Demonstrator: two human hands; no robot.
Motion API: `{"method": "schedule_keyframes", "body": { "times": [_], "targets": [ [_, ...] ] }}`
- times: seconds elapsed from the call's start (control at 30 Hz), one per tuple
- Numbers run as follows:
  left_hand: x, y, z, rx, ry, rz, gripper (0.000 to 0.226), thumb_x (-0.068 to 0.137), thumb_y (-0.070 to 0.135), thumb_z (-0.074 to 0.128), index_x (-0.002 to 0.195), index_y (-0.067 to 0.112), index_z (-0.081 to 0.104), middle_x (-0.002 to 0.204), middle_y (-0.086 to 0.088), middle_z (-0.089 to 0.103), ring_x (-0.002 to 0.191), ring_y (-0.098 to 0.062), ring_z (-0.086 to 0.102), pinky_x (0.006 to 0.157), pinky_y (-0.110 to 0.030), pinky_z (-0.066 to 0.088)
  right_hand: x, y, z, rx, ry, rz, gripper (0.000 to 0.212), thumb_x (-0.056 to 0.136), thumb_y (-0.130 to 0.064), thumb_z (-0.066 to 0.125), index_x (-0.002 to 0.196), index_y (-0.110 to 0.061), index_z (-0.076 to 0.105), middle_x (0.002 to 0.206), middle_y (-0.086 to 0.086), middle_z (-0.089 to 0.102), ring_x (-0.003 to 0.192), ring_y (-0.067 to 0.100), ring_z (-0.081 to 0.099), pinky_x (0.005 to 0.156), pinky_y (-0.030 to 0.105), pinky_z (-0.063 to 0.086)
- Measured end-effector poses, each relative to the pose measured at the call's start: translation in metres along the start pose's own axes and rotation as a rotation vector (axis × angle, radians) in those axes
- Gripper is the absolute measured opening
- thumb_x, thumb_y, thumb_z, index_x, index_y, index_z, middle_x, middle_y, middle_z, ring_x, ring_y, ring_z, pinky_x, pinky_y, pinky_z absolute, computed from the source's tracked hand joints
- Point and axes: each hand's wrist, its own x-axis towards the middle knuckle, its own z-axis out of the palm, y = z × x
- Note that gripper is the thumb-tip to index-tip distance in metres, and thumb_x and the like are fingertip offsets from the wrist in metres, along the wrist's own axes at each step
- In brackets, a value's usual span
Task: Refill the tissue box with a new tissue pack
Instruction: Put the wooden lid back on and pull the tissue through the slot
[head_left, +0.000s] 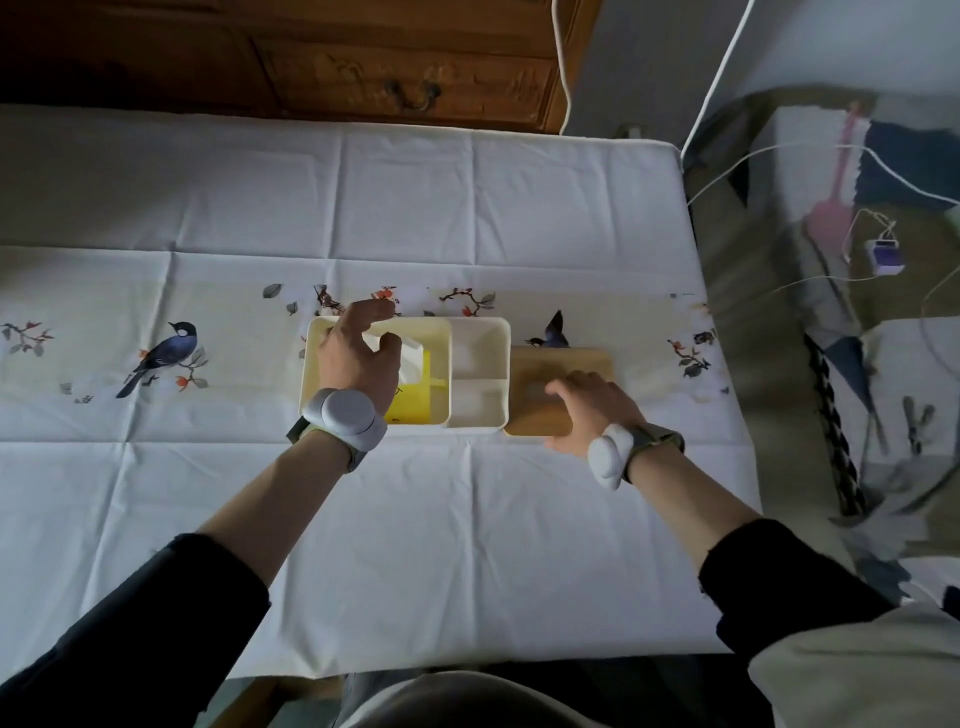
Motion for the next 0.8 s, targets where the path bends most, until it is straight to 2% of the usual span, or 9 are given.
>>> {"method": "schedule_keyframes", "body": {
  "times": [0.07, 0.17, 0.33, 0.43, 0.6, 0.7, 0.73, 0.8],
  "targets": [
    [-0.002, 0.000, 0.002, -0.004, 0.015, -0.013, 0.034, 0.079, 0.009, 0.048, 0.103, 0.028, 0.063, 0.100, 0.022, 0.060, 0.098, -0.008, 0.057, 0.076, -0.021, 0.039, -0.002, 0.001, 0.007, -0.096, -0.036, -0.040, 0.067, 0.075, -0.038, 0.070, 0.131, -0.019, 0.039, 0.134, 0.008, 0.043, 0.122, 0.029, 0.040, 0.097, 0.039, 0.037],
    [-0.005, -0.001, -0.001, 0.029, 0.040, -0.010, 0.035, 0.079, 0.007, 0.047, 0.103, 0.025, 0.065, 0.095, 0.023, 0.056, 0.094, -0.008, 0.057, 0.077, -0.022, 0.041, -0.003, 0.001, 0.016, -0.138, -0.022, -0.040, 0.061, 0.077, -0.030, 0.066, 0.130, -0.014, 0.040, 0.137, 0.010, 0.037, 0.127, 0.029, 0.035, 0.102, 0.039, 0.033],
    [-0.004, -0.007, -0.012, 0.047, 0.091, 0.039, 0.036, 0.078, 0.002, 0.047, 0.104, 0.019, 0.065, 0.108, 0.003, 0.069, 0.101, -0.020, 0.060, 0.084, -0.025, 0.043, -0.004, -0.003, 0.020, -0.168, 0.006, -0.039, 0.054, 0.077, -0.025, 0.066, 0.126, -0.015, 0.043, 0.130, 0.009, 0.041, 0.122, 0.029, 0.039, 0.099, 0.040, 0.036],
    [-0.005, -0.011, -0.021, 0.096, 0.116, 0.042, 0.037, 0.078, 0.000, 0.046, 0.105, 0.016, 0.065, 0.111, -0.001, 0.069, 0.105, -0.026, 0.059, 0.087, -0.025, 0.040, -0.004, -0.004, 0.019, -0.131, -0.009, -0.050, 0.050, 0.078, -0.024, 0.067, 0.122, -0.016, 0.046, 0.129, 0.008, 0.041, 0.121, 0.028, 0.040, 0.098, 0.041, 0.039],
    [-0.007, -0.020, -0.029, 0.161, 0.132, 0.026, 0.040, 0.077, -0.003, 0.049, 0.113, 0.008, 0.061, 0.124, -0.012, 0.060, 0.114, -0.035, 0.051, 0.092, -0.032, 0.037, -0.006, -0.006, 0.021, -0.138, -0.004, -0.029, 0.045, 0.078, -0.023, 0.064, 0.119, -0.014, 0.048, 0.127, 0.008, 0.042, 0.121, 0.028, 0.040, 0.097, 0.040, 0.038],
    [-0.011, -0.026, -0.030, 0.200, 0.105, 0.069, 0.043, 0.077, -0.003, 0.050, 0.119, 0.006, 0.054, 0.138, -0.015, 0.047, 0.128, -0.034, 0.042, 0.102, -0.037, 0.034, -0.010, -0.009, 0.020, -0.047, 0.058, 0.018, 0.048, 0.080, -0.022, 0.061, 0.121, -0.012, 0.041, 0.124, 0.010, 0.049, 0.116, 0.030, 0.047, 0.088, 0.037, 0.042],
    [-0.012, -0.027, -0.030, 0.196, 0.091, 0.062, 0.043, 0.078, -0.001, 0.050, 0.121, 0.005, 0.052, 0.140, -0.015, 0.045, 0.130, -0.033, 0.041, 0.100, -0.036, 0.036, -0.012, -0.011, 0.018, 0.010, 0.072, 0.044, 0.049, 0.081, -0.022, 0.062, 0.123, -0.012, 0.039, 0.124, 0.012, 0.050, 0.114, 0.031, 0.048, 0.082, 0.037, 0.045],
    [-0.014, -0.030, -0.028, 0.169, 0.071, 0.035, 0.042, 0.081, 0.001, 0.050, 0.123, 0.005, 0.048, 0.139, -0.014, 0.046, 0.124, -0.035, 0.046, 0.085, -0.030, 0.037, -0.015, -0.013, 0.010, 0.086, 0.122, 0.074, 0.048, 0.082, -0.022, 0.061, 0.123, -0.012, 0.039, 0.123, 0.014, 0.051, 0.112, 0.032, 0.050, 0.077, 0.037, 0.047]
  ]
}}
